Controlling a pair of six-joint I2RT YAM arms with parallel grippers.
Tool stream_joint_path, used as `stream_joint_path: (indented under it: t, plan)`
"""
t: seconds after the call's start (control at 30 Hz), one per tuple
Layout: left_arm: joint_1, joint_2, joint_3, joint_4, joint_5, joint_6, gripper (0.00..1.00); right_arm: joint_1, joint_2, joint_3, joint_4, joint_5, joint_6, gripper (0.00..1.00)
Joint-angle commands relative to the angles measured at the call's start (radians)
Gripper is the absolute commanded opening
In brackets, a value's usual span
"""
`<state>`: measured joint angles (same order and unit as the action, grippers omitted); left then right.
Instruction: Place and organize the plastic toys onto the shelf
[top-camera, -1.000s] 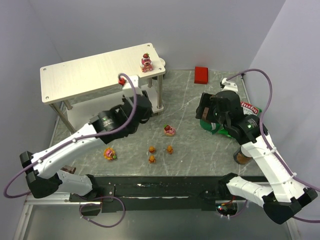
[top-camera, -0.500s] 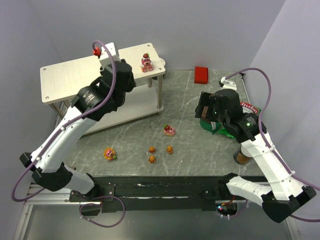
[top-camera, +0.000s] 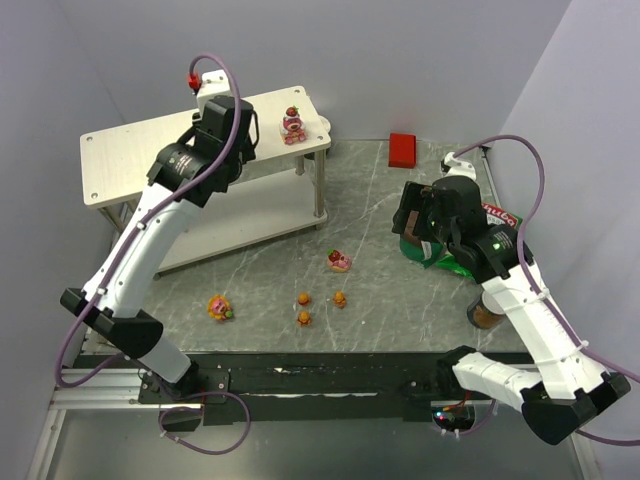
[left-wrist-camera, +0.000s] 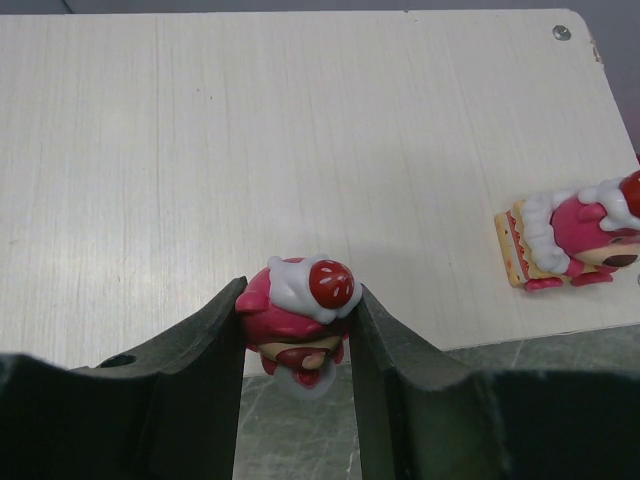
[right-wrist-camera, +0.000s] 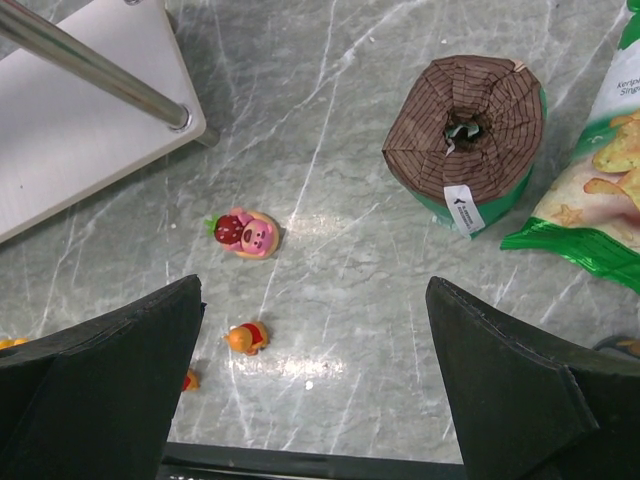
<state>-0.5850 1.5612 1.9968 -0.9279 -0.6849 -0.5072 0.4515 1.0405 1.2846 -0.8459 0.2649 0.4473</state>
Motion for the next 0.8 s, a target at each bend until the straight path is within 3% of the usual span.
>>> stream_joint_path:
  t: [0.0, 0.23, 0.77]
  plan:
    - [0.030, 0.011, 0.066, -0.042, 0.083, 0.032, 0.07, -0.011, 0.013, 0.036, 0.038, -0.003, -0.010, 0.99]
    - [0.050, 0.013, 0.031, -0.034, 0.140, 0.026, 0.09, -0.017, 0.023, 0.035, 0.039, -0.009, -0.013, 0.99]
    - [0.060, 0.031, 0.016, -0.035, 0.137, 0.029, 0.27, -0.027, 0.023, 0.032, 0.047, -0.019, -0.013, 0.99]
